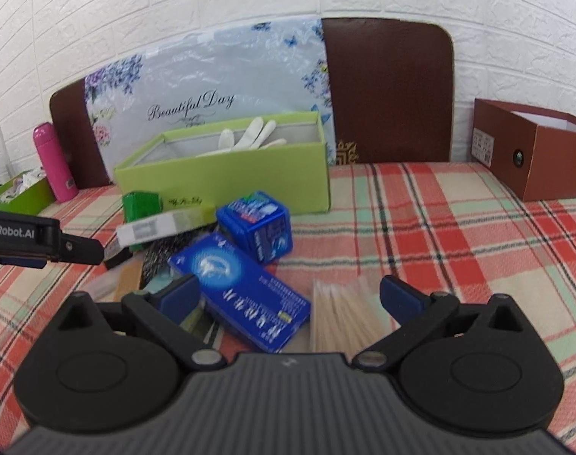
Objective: Organize objects
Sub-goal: 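Grasp the small tan box with the left gripper while the right gripper grasps the teal box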
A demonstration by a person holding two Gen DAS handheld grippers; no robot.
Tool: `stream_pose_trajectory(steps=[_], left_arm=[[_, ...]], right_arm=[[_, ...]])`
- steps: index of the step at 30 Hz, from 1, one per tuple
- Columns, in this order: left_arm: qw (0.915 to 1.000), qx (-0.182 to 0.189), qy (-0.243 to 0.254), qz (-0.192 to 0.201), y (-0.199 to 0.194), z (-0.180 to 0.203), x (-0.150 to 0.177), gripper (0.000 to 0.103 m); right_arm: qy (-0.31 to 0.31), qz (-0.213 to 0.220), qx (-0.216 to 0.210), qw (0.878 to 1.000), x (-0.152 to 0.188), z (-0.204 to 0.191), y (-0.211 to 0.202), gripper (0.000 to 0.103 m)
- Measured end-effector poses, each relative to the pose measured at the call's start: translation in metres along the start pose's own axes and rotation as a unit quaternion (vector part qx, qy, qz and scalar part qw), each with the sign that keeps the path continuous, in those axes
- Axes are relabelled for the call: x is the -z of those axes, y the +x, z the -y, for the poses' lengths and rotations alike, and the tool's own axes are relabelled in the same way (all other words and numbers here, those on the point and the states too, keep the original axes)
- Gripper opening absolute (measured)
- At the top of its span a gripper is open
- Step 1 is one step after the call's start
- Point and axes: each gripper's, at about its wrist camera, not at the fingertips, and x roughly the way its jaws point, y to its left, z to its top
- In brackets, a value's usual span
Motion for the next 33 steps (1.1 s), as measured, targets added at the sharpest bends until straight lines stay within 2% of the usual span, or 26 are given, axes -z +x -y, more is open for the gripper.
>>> stream_pose_trajectory(steps=[3, 6, 12, 13, 14, 16, 20, 22, 25, 26, 27, 28, 29, 31, 33], left_arm=[[0.9997, 0.004, -0.02, -0.01, 0.0, -0.018, 0.012, 0.098], [0.9994, -0.001, -0.029, -0.017, 0.001, -0.032, 0.023, 0.096], [0.9984, 0.002, -0.054, -0.016, -0.003, -0.053, 0.028, 0.094], [0.9985, 0.006, -0.053, -0.014, -0.003, -0.053, 0.027, 0.094], [0.9986, 0.011, -0.051, -0.012, -0.003, -0.051, 0.025, 0.094], [0.9987, 0.027, -0.042, -0.006, 0.001, -0.045, 0.021, 0.094], [0.9979, 0.06, -0.021, -0.007, 0.026, -0.024, 0.013, 0.091], [0.9972, 0.07, -0.012, -0.022, 0.045, -0.014, 0.009, 0.08], [0.997, 0.067, 0.003, -0.04, 0.067, -0.004, 0.008, 0.073], [0.9972, 0.063, 0.011, -0.038, 0.07, -0.003, 0.01, 0.062], [0.9974, 0.062, 0.027, -0.026, 0.069, -0.002, 0.012, 0.046], [0.9963, 0.072, 0.036, -0.032, 0.067, -0.003, 0.013, 0.034], [0.9955, 0.077, 0.037, -0.04, 0.063, -0.007, 0.015, 0.033], [0.9947, 0.083, 0.038, -0.047, 0.052, -0.018, 0.019, 0.033], [0.9958, 0.069, 0.039, -0.046, 0.042, -0.027, 0.026, 0.033]], right_arm=[[0.006, -0.02, -0.045, 0.999, 0.011, -0.012, 0.002, 0.103], [-0.006, -0.044, -0.084, 0.996, 0.017, -0.036, 0.009, 0.092], [-0.067, -0.041, -0.105, 0.991, 0.02, -0.086, 0.023, 0.052], [-0.074, -0.04, -0.107, 0.991, 0.02, -0.089, 0.024, 0.048], [-0.079, -0.04, -0.109, 0.99, 0.02, -0.091, 0.024, 0.038], [-0.081, -0.037, -0.109, 0.99, 0.019, -0.087, 0.019, 0.03], [-0.085, -0.034, -0.096, 0.991, 0.018, -0.071, 0.011, 0.029], [-0.085, -0.034, -0.092, 0.992, 0.018, -0.066, 0.008, 0.029], [-0.085, -0.032, -0.085, 0.992, 0.02, -0.061, 0.006, 0.029], [-0.081, -0.033, -0.083, 0.993, 0.02, -0.06, 0.006, 0.029], [-0.077, -0.036, -0.082, 0.993, 0.019, -0.059, 0.006, 0.029], [-0.077, -0.037, -0.079, 0.993, 0.018, -0.059, 0.005, 0.029], [-0.078, -0.037, -0.079, 0.993, 0.016, -0.061, 0.004, 0.031], [-0.084, -0.035, -0.092, 0.992, 0.015, -0.066, 0.004, 0.042], [-0.101, -0.036, -0.094, 0.99, 0.015, -0.075, 0.01, 0.044]])
